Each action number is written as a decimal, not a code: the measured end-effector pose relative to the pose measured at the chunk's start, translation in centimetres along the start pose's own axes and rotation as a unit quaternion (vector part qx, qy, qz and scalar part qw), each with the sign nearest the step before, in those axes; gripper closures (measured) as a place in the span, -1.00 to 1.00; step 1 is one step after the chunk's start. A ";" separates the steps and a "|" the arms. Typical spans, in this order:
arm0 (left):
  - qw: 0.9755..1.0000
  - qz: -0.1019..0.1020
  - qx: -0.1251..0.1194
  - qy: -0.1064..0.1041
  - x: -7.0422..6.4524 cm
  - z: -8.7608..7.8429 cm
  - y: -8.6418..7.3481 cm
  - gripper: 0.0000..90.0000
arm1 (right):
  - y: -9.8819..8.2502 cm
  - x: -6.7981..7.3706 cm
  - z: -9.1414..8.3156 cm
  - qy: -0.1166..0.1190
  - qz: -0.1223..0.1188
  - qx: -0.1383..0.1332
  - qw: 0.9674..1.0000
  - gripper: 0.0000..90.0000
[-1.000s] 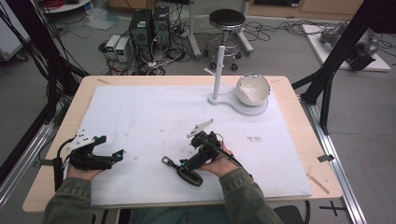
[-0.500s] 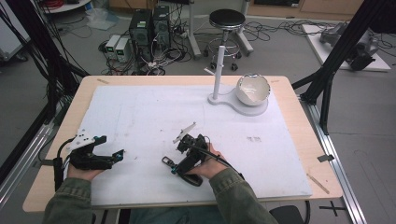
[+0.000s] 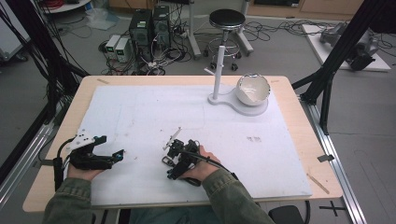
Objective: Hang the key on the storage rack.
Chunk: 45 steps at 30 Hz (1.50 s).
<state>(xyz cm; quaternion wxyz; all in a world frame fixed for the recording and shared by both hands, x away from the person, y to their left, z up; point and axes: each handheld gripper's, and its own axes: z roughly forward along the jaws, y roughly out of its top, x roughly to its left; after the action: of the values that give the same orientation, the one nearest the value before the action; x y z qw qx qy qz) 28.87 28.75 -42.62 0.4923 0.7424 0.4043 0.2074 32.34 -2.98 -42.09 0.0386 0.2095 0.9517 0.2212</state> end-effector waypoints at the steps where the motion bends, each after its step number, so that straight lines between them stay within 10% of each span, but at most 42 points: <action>1: 1.000 0.001 0.000 0.000 0.0 0.0 0.0 -0.86 | 0.0 0.0 0.0 -0.002 -0.002 0.002 1.000 -0.66; 28: 1.000 -0.001 -0.005 0.003 0.1 -0.1 0.0 -0.86 | 0.9 1.2 0.0 -0.011 0.027 0.043 0.999 0.79; 45: 1.000 0.000 -0.004 0.005 0.2 -0.2 0.0 -0.86 | 0.3 -0.2 -1.2 0.047 0.063 0.019 0.997 0.85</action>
<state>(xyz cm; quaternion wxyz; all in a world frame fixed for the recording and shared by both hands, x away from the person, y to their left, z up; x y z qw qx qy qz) 28.87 28.98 -42.54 0.4934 0.7391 0.4060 0.2130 32.48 -3.27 -40.88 -0.0244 0.2589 0.9414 0.2148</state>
